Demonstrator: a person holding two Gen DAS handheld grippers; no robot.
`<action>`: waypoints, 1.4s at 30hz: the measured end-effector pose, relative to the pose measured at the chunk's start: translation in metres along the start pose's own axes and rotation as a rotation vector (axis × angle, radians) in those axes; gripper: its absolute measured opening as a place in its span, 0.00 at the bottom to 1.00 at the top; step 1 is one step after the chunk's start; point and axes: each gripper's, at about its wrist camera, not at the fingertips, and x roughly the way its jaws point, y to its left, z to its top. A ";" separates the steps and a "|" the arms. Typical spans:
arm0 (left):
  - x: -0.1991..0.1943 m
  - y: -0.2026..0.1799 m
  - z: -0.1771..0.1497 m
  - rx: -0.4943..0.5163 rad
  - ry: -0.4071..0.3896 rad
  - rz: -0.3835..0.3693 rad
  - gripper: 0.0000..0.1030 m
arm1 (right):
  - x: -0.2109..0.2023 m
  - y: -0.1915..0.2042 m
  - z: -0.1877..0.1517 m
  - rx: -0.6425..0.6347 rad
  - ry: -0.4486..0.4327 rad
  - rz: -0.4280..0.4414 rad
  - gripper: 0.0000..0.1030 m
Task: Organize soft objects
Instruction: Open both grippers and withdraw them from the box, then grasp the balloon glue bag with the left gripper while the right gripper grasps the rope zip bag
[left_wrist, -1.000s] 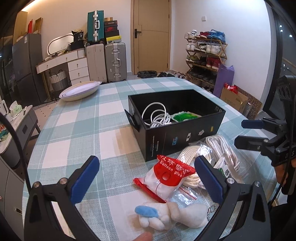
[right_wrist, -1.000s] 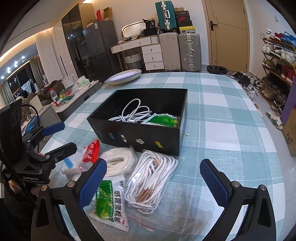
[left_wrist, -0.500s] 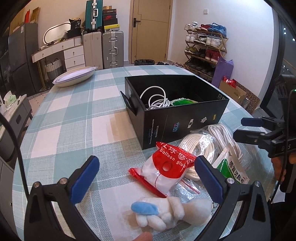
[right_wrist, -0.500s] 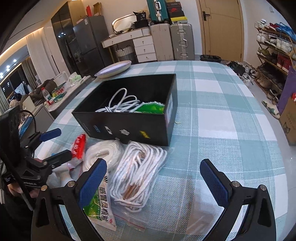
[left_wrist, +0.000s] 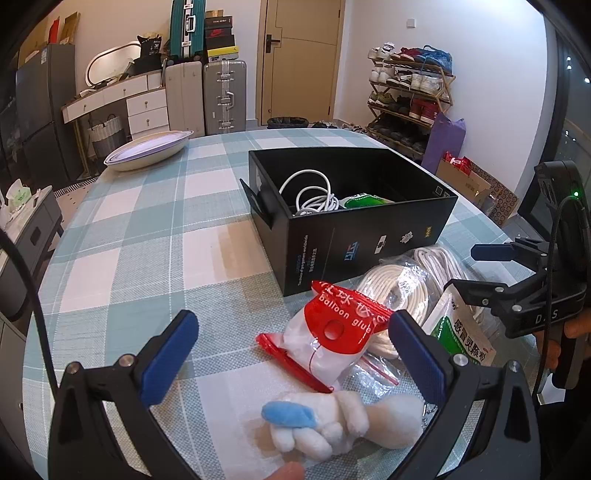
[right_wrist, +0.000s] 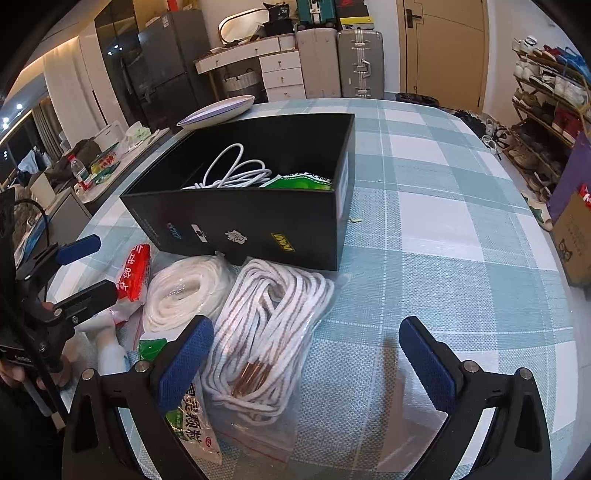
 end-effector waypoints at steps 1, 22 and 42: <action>0.000 0.000 0.000 0.001 0.000 0.000 1.00 | 0.001 0.001 0.000 -0.002 0.001 0.001 1.00; 0.001 -0.001 -0.001 -0.002 0.004 -0.001 1.00 | 0.006 -0.010 -0.006 -0.031 0.059 -0.092 0.99; 0.010 -0.010 -0.002 0.034 0.054 0.012 1.00 | -0.005 0.004 -0.007 -0.113 0.020 -0.027 0.46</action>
